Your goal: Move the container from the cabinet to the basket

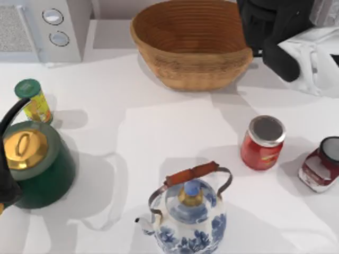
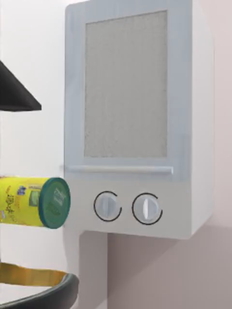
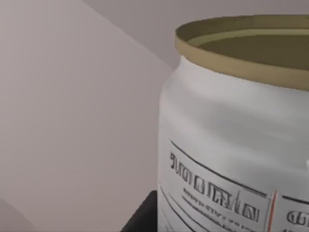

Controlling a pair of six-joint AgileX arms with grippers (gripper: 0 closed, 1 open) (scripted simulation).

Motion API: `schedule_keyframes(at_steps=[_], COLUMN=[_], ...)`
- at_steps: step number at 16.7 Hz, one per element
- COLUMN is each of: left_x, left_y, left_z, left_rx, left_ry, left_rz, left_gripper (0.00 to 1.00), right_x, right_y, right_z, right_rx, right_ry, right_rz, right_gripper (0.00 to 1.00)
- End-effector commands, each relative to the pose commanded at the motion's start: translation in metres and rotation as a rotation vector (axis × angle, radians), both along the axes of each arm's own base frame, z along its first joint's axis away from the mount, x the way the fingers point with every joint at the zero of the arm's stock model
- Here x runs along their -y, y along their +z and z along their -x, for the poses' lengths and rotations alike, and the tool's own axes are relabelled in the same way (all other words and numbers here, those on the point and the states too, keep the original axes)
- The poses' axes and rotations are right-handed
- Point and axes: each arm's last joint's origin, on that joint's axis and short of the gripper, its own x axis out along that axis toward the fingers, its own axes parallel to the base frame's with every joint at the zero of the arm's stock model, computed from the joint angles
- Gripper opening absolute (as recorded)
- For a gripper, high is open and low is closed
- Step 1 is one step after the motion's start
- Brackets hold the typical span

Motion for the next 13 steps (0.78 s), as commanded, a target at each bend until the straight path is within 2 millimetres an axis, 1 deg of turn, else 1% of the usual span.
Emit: schedule_keyframes(at_steps=[2, 3, 5, 7, 10, 11, 13], left_x=[0.0, 0.0, 0.0, 0.0, 0.0, 0.0, 0.0], left_y=[0.0, 0.0, 0.0, 0.0, 0.0, 0.0, 0.0], left_z=[0.0, 0.0, 0.0, 0.0, 0.0, 0.0, 0.0], left_rx=[0.0, 0.0, 0.0, 0.0, 0.0, 0.0, 0.0], left_ry=[0.0, 0.0, 0.0, 0.0, 0.0, 0.0, 0.0], left_rz=[0.0, 0.0, 0.0, 0.0, 0.0, 0.0, 0.0], left_gripper=[1.0, 1.0, 1.0, 1.0, 1.0, 1.0, 1.0], right_x=[-0.027, -0.038, -0.051, -0.055, -0.055, -0.053, -0.053], right_y=[-0.021, -0.03, -0.041, -0.045, -0.045, -0.05, -0.051], right_z=[-0.015, -0.02, -0.025, -0.027, -0.027, -0.028, -0.031], right_rx=[-0.004, -0.005, -0.005, -0.006, -0.006, -0.018, -0.016], right_ry=[-0.002, -0.003, -0.006, -0.007, -0.007, -0.009, -0.009], right_rz=[0.002, 0.002, 0.001, 0.001, 0.001, 0.008, 0.006], right_gripper=[0.0, 0.0, 0.0, 0.0, 0.0, 0.0, 0.0])
